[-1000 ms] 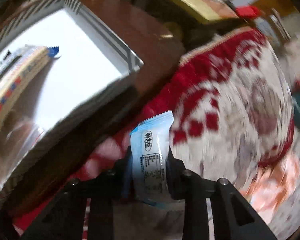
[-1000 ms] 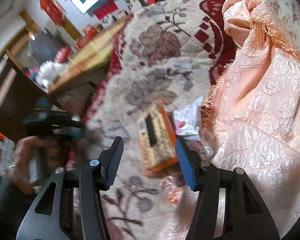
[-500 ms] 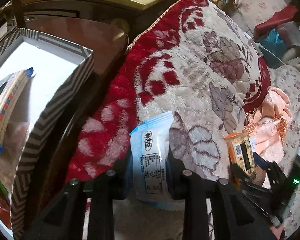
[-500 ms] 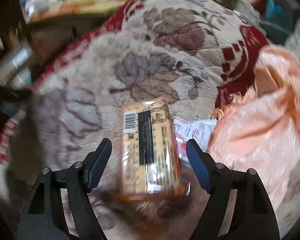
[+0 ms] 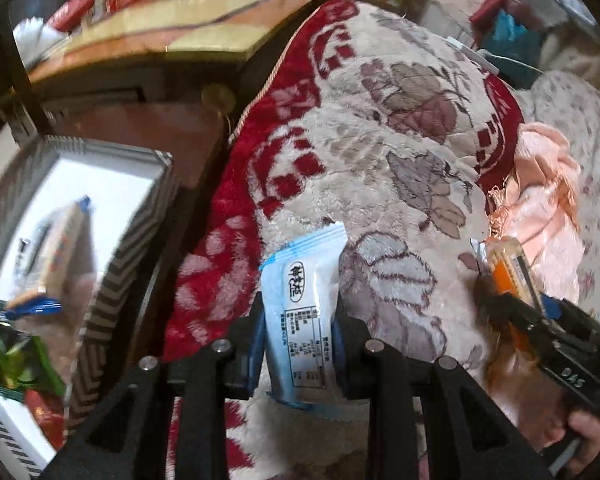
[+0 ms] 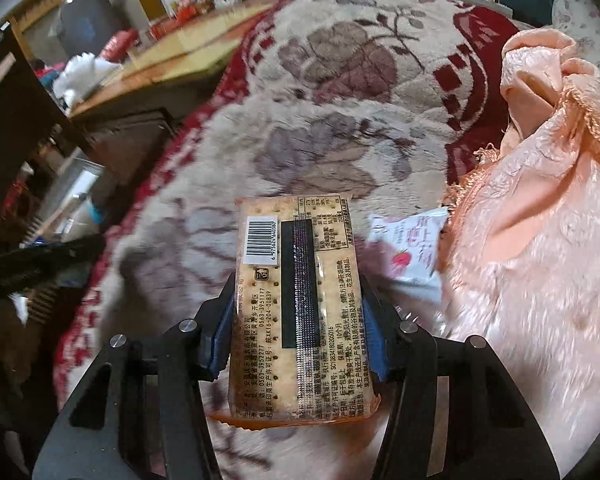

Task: Organize snacks
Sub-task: 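Carry the snack bar and cracker box over the white tray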

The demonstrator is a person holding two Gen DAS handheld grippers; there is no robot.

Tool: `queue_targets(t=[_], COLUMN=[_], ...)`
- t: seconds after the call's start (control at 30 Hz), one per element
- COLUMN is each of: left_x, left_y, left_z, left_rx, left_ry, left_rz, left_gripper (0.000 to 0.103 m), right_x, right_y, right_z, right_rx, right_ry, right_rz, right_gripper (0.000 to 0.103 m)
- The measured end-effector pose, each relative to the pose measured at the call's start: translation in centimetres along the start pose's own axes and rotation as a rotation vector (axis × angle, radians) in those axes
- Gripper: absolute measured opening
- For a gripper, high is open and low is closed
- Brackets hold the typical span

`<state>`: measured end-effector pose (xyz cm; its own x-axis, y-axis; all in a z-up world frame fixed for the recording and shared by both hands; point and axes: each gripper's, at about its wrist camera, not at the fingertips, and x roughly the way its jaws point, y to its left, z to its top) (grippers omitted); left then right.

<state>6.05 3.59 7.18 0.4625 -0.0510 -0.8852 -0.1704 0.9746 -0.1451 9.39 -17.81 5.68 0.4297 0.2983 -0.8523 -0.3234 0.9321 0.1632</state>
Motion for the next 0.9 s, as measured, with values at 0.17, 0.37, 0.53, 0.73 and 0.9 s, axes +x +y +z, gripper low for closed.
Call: queue_targets(t=[0.17, 0.37, 0.53, 0.73, 0.9], left_x=[-2.5, -5.5, -7.5, -9.1, -9.7], left_y=[0.9, 3.9, 7.8, 11.9, 14.8], left_z=[-1.3, -2.6, -3.5, -4.5, -5.0], left_rx=[0.032, 0.022, -0.021, -0.078, -0.127], left_ry=[-0.059, -0.132, -0.171, -0.195, -0.207], left_rz=[0.046, 0.117, 0.164, 0.202, 0.228], left_gripper=[0.030, 0.031, 0.031, 0.030, 0.031], right_x=[-1.6, -2.2, -2.0, -1.8, -1.4], right_y=[3.3, 8.2, 12.6, 17.9, 21.7], right_z=[-1.0, -1.2, -0.8, 0.2, 1.1], right_rx=[-0.004, -0.039, -0.095, -0.173, -0.226], right_ry=[-0.029, -0.048, -0.036, -0.030, -0.022], right_rz=[0.047, 0.116, 0.163, 0.204, 0.227], right_gripper=[0.053, 0.053, 0.053, 0.053, 0.053])
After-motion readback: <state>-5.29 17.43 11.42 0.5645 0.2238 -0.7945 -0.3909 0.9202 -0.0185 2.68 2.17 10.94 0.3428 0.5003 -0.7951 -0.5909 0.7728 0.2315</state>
